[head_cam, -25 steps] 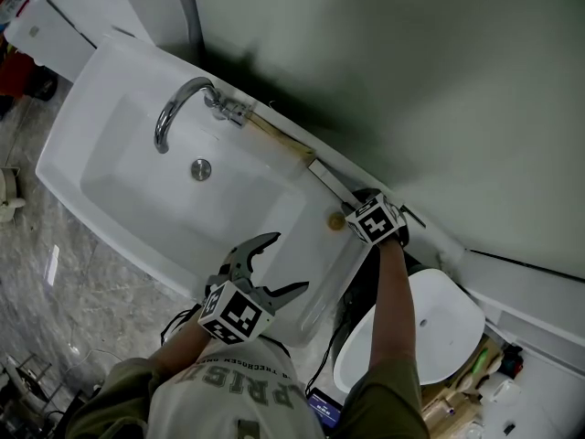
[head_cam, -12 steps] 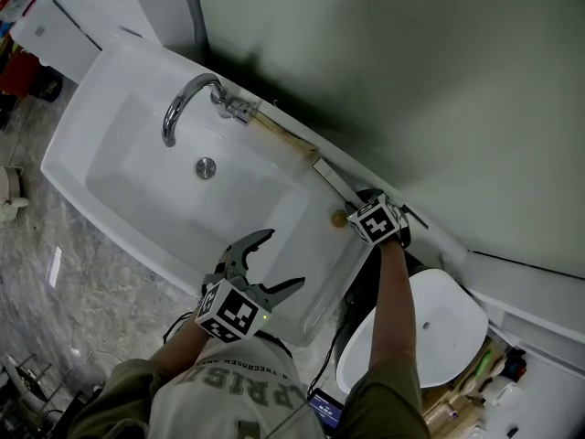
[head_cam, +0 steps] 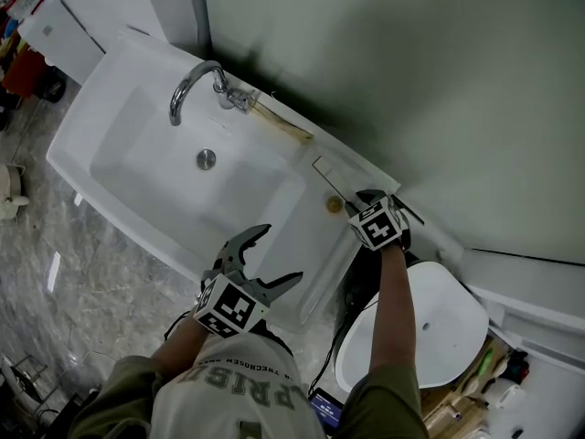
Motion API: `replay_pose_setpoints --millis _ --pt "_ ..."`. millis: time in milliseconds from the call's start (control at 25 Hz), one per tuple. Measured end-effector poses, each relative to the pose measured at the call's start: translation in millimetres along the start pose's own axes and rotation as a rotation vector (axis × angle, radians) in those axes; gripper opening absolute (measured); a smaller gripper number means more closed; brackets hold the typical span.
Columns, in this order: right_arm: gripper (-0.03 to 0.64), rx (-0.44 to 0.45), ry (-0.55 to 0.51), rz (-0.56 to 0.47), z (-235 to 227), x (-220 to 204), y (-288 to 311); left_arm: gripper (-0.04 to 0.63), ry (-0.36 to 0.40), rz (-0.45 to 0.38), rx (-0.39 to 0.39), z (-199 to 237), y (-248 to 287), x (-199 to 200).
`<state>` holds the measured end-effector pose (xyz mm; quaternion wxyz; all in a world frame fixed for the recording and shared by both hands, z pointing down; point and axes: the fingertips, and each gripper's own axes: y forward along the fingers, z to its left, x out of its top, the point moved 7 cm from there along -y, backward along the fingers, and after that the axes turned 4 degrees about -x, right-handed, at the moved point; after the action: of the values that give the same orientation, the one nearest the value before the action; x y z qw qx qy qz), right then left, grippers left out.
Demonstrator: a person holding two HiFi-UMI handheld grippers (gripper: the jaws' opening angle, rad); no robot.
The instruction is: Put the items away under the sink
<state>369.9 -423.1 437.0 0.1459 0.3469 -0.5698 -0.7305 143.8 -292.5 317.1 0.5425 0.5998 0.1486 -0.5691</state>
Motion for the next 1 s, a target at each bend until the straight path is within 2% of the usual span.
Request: replay_pose_setpoints --millis 440,800,1000 --pt "0.13 -0.008 -0.044 -0.06 55 -31 -52 0.417 0.014 -0.025 0.064 -73 -27 -20" --pt "0.132 -0.005 -0.107 -0.091 119 -63 -82 0.417 0.02 -0.06 0.162 -133 -62 -47" --pt "0.13 -0.02 -0.146 -0.088 155 -77 -99 0.417 0.006 -0.048 0.164 -168 -81 -71"
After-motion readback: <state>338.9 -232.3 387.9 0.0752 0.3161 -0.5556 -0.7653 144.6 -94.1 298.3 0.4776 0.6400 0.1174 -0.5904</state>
